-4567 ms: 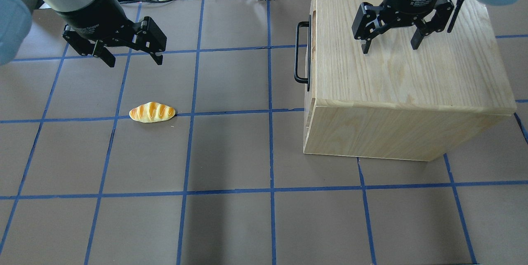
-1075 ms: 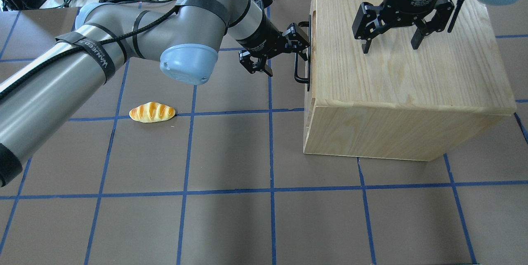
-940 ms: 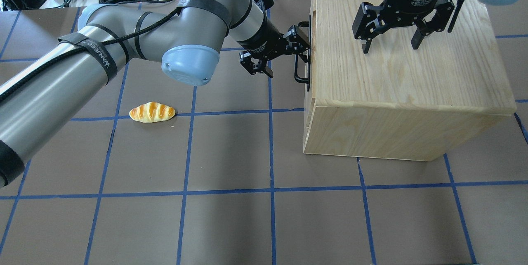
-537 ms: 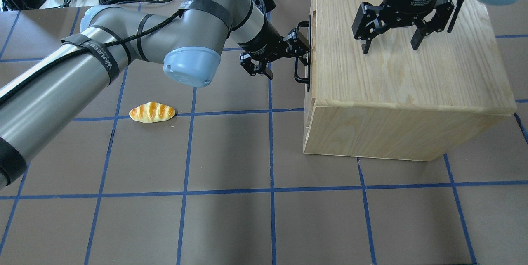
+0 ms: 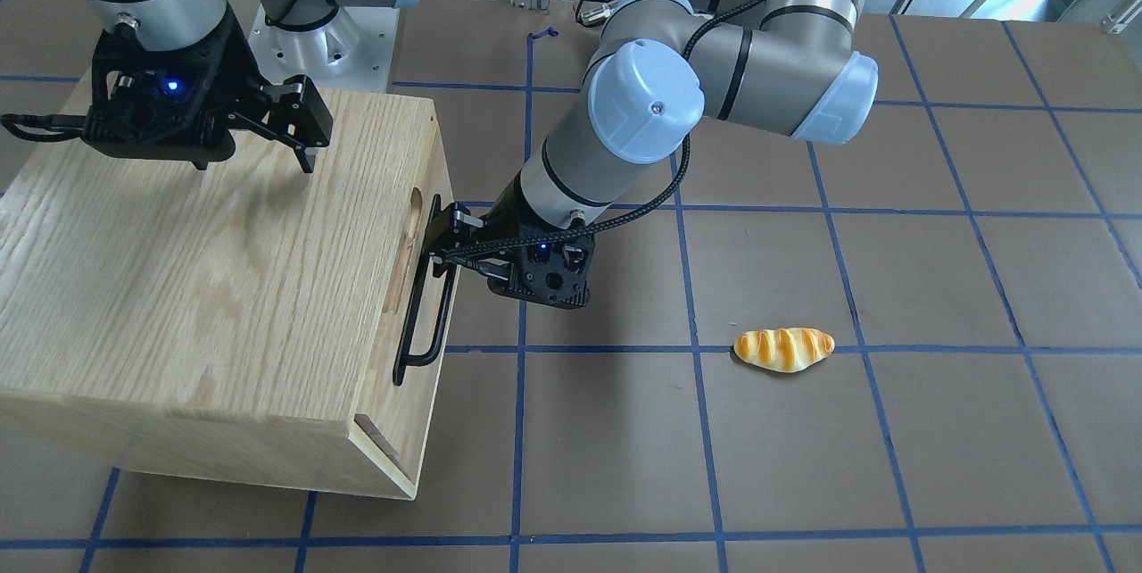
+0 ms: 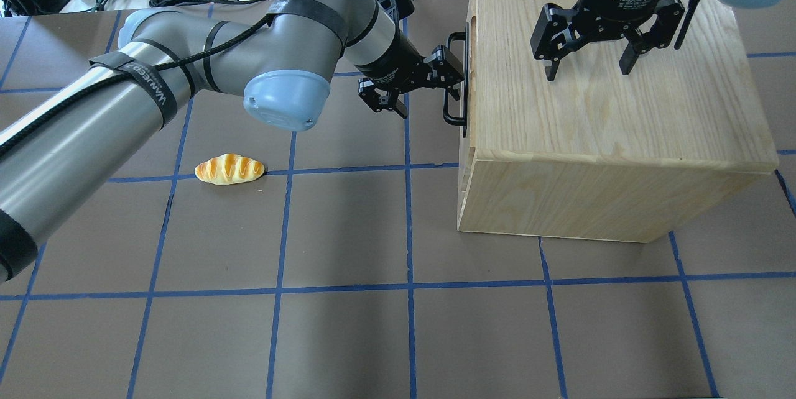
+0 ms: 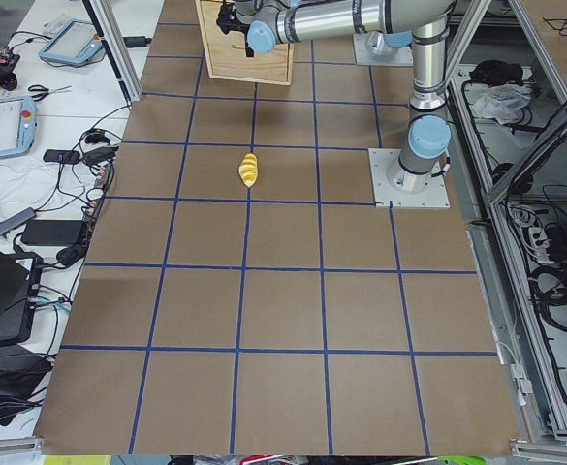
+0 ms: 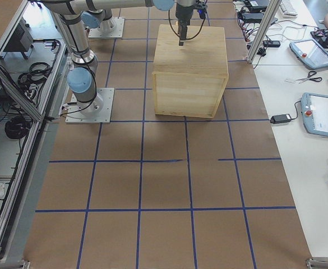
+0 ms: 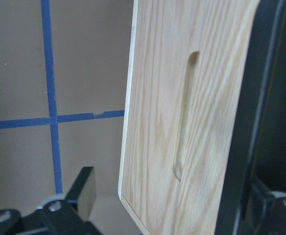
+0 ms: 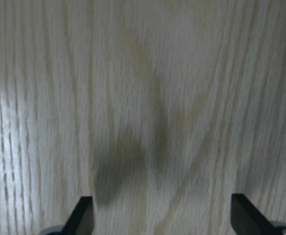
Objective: Open upper drawer
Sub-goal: 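Pull the drawer handle away from the cabinet with the left gripper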
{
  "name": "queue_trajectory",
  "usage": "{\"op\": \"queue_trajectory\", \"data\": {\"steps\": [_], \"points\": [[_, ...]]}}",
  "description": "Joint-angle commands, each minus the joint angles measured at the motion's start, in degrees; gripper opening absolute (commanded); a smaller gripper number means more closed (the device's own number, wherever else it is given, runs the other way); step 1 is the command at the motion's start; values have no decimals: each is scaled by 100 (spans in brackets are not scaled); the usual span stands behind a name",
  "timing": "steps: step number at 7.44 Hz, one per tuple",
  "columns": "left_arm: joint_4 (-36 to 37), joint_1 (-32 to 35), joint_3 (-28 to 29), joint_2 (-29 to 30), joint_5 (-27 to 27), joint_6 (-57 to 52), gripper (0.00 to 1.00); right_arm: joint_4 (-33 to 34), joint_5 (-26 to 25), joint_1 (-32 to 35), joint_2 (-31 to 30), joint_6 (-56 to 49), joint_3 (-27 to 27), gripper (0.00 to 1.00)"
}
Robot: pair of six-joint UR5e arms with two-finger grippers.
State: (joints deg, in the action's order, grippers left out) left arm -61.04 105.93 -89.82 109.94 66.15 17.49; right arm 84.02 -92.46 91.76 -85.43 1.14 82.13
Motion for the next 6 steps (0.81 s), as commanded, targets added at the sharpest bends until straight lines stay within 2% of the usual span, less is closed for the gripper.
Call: {"op": "queue_trajectory", "data": {"steps": [1, 3, 6], "points": [[-57, -124, 0, -34, 231, -359, 100, 0, 0, 0, 0, 0, -3, 100], [-119, -335, -9, -113, 232, -623, 100, 0, 0, 0, 0, 0, -4, 100], [-706, -871, -18, -245, 232, -1352, 100, 0, 0, -9, 0, -8, -4, 100]]}}
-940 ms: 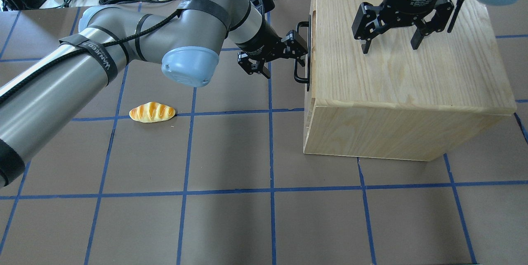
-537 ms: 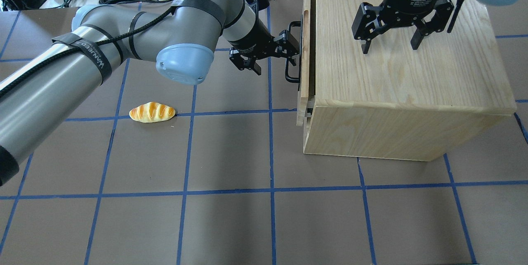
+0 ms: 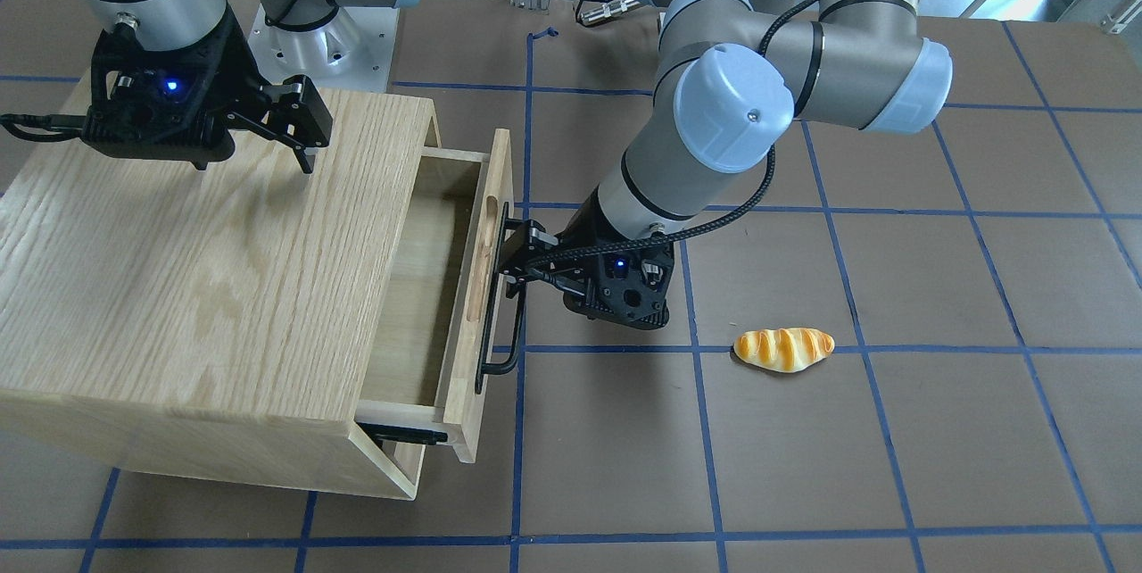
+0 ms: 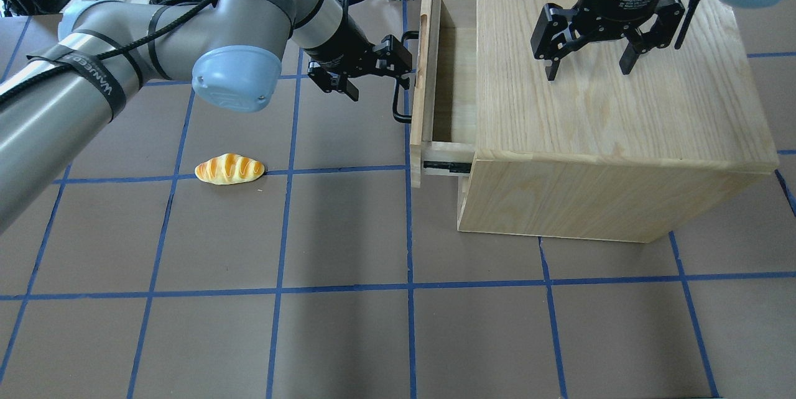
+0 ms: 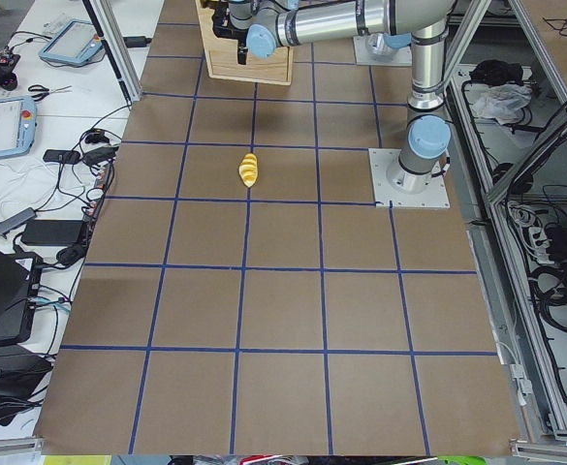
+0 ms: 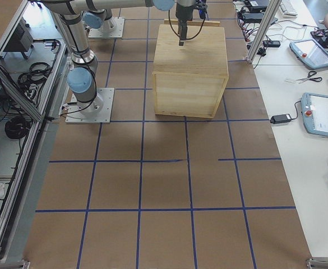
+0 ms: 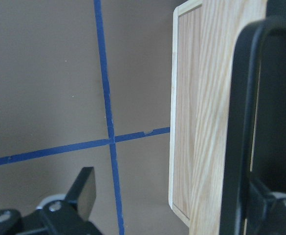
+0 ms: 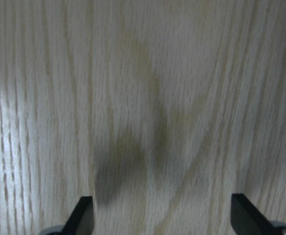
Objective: Open upper drawer
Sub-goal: 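Pull the drawer handle away from the cabinet with the left gripper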
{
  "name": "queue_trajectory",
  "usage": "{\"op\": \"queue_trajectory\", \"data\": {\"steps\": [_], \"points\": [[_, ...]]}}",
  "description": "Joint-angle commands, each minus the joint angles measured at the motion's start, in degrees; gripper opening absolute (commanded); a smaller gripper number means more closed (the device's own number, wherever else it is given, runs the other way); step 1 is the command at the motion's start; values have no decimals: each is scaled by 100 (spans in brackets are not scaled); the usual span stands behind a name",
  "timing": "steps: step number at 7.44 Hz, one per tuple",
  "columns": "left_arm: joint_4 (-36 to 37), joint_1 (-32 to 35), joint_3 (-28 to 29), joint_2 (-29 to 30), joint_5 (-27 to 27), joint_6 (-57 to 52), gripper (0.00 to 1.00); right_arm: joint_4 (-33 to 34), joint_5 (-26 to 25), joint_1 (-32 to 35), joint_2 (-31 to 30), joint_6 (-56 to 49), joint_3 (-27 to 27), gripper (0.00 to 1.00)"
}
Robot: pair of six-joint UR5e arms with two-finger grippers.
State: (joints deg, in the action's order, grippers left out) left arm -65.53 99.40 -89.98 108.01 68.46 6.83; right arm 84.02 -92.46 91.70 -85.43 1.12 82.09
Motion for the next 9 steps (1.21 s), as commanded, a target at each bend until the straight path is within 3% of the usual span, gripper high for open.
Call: {"op": "queue_trajectory", "data": {"steps": [1, 9], "points": [[-267, -367, -37, -95, 0, -288, 100, 0, 0, 6, 0, 2, 0, 100], [-741, -1150, -55, -324, 0, -506, 100, 0, 0, -3, 0, -7, 0, 100]]}}
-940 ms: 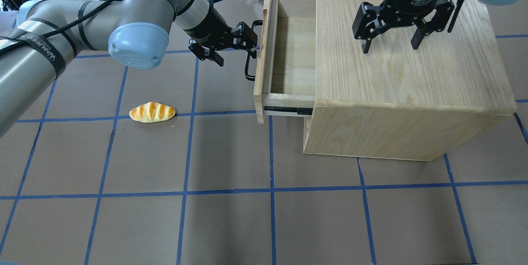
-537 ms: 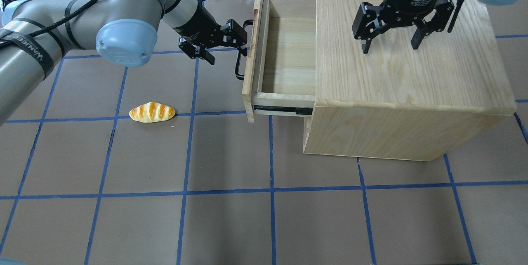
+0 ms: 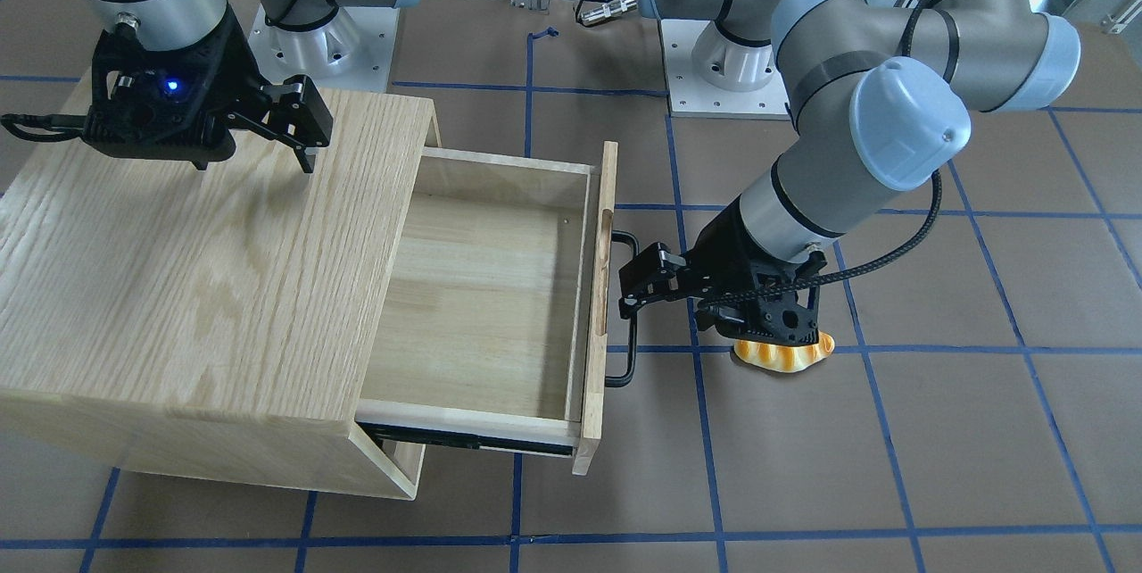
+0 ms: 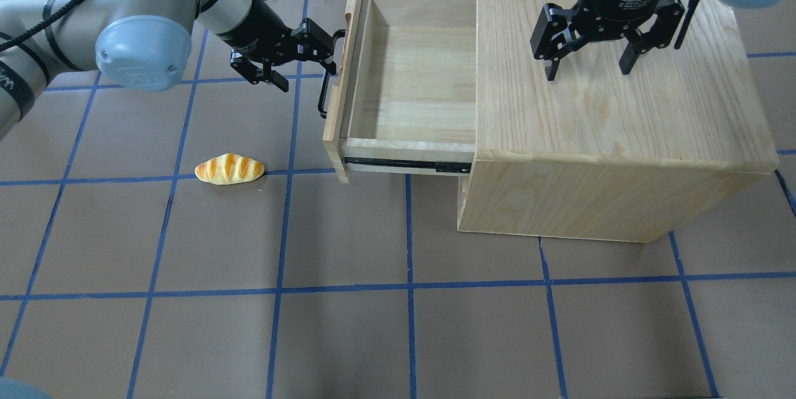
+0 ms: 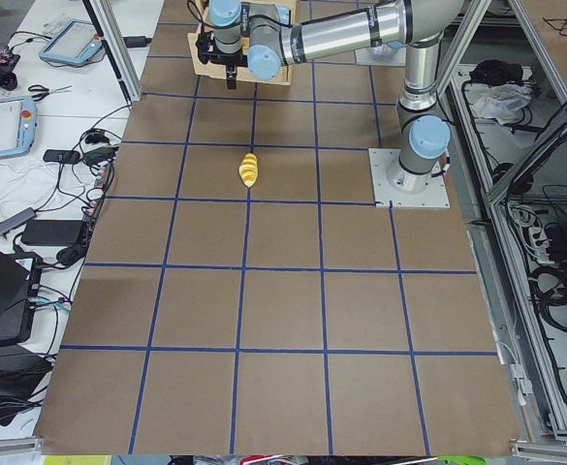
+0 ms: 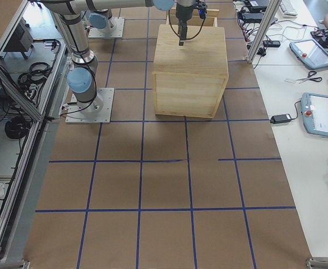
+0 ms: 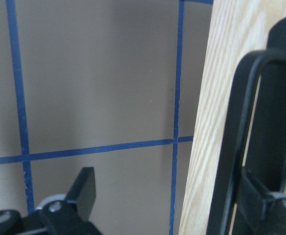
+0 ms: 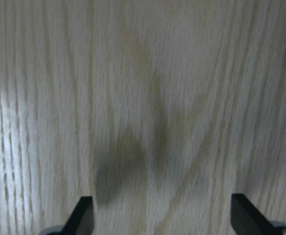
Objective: Open upper drawer
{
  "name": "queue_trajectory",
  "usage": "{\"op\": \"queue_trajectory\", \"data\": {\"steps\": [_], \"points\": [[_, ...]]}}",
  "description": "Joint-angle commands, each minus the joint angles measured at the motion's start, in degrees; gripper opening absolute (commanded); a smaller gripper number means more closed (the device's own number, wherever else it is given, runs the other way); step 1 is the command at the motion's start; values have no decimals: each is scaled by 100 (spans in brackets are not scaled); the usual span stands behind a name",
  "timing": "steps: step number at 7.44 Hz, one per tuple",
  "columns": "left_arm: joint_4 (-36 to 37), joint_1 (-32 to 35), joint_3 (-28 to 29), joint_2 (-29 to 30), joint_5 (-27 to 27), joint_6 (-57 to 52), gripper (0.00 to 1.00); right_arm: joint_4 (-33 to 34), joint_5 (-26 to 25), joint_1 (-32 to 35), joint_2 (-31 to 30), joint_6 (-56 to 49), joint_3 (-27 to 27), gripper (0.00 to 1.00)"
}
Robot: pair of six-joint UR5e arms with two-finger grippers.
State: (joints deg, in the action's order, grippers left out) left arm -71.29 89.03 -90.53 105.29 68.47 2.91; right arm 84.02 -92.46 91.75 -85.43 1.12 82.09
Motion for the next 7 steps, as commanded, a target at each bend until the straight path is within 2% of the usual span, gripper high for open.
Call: {"op": "queue_trajectory", "data": {"steps": [1, 3, 5, 6, 7], "points": [[-166, -123, -9, -61, 0, -124, 100, 0, 0, 1, 0, -7, 0, 100], [-436, -53, 104, -174, -26, -45, 100, 0, 0, 1, 0, 2, 0, 100], [-1243, -122, 376, -656, 148, -106, 100, 0, 0, 1, 0, 2, 9, 100], [-1543, -123, 465, -885, 1011, -237, 100, 0, 0, 1, 0, 2, 0, 100], [-1877, -132, 527, -1174, 1507, -603, 100, 0, 0, 1, 0, 2, 0, 100]]}}
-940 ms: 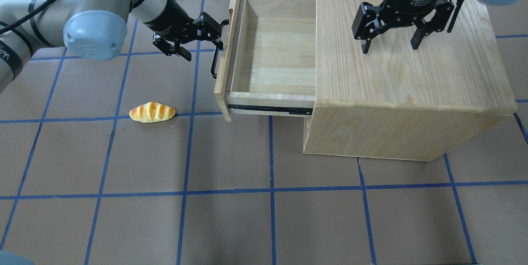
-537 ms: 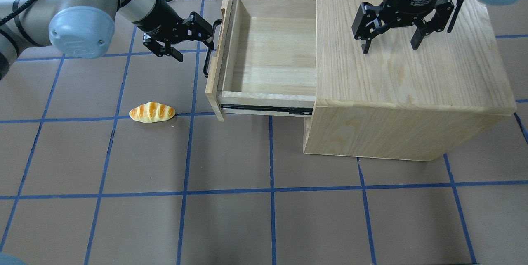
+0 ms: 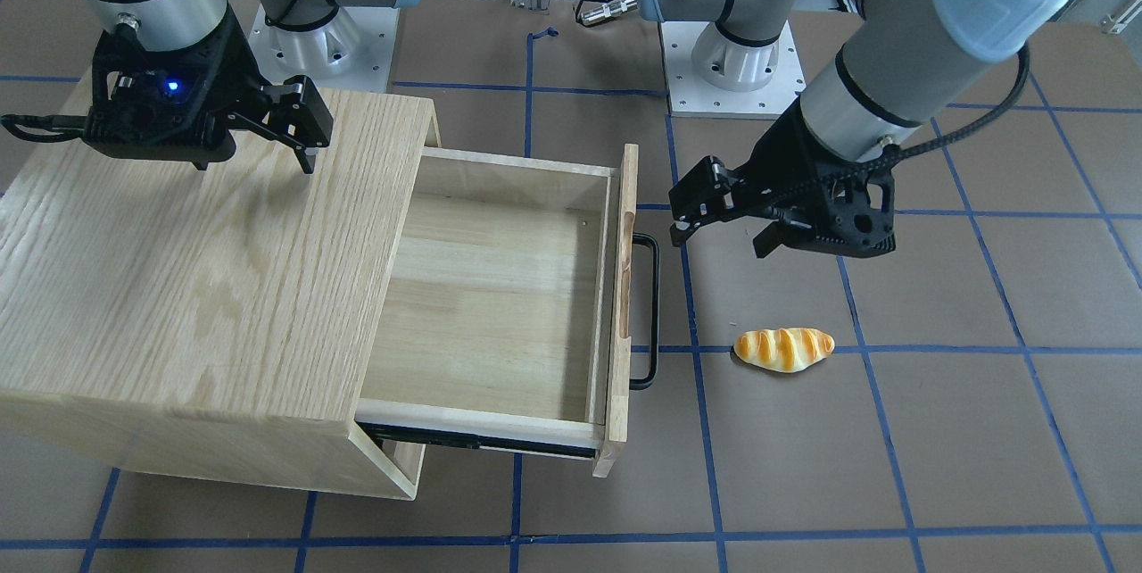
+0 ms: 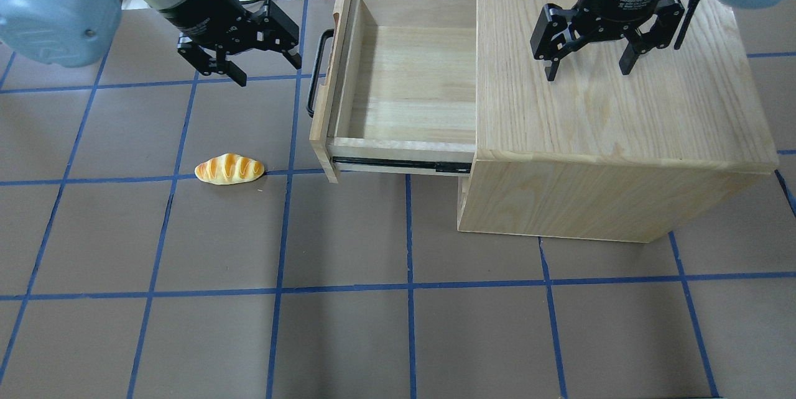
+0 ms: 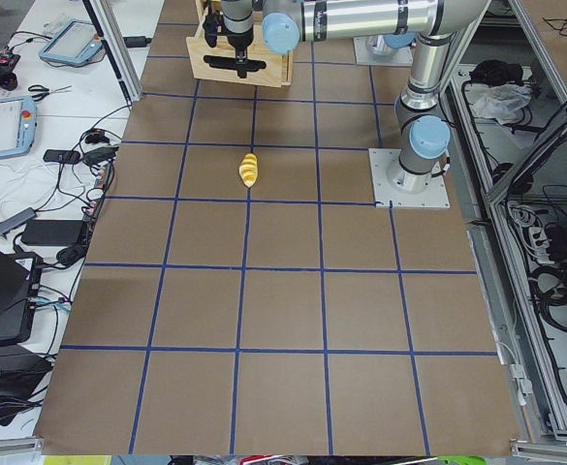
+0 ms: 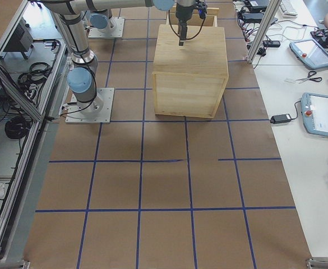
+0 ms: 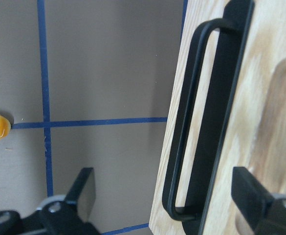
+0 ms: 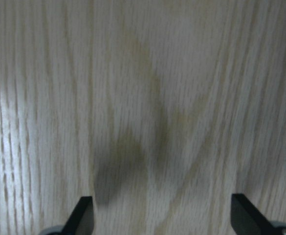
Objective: Open upper drawer
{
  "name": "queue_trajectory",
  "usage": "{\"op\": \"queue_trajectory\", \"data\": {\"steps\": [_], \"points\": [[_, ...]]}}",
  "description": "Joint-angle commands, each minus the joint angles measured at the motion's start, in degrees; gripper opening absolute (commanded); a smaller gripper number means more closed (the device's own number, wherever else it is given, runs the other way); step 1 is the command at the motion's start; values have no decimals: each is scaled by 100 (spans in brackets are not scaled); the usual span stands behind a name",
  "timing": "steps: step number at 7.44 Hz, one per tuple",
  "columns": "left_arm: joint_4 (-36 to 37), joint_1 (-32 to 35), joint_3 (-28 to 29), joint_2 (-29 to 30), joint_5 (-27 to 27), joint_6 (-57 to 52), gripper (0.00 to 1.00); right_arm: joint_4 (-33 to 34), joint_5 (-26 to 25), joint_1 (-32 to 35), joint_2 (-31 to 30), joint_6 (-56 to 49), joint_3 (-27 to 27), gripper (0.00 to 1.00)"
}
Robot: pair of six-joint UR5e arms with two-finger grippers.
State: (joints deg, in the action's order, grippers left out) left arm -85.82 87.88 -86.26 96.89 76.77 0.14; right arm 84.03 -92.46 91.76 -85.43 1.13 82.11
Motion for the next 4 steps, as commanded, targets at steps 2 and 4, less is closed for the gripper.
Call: {"op": "queue_trajectory", "data": {"steps": [2, 4], "points": [[-891, -8, 198, -844, 1312, -515, 100, 0, 0, 0, 0, -8, -2, 100], [-875, 18, 101, -961, 1516, -524, 100, 0, 0, 0, 0, -8, -2, 100]]}}
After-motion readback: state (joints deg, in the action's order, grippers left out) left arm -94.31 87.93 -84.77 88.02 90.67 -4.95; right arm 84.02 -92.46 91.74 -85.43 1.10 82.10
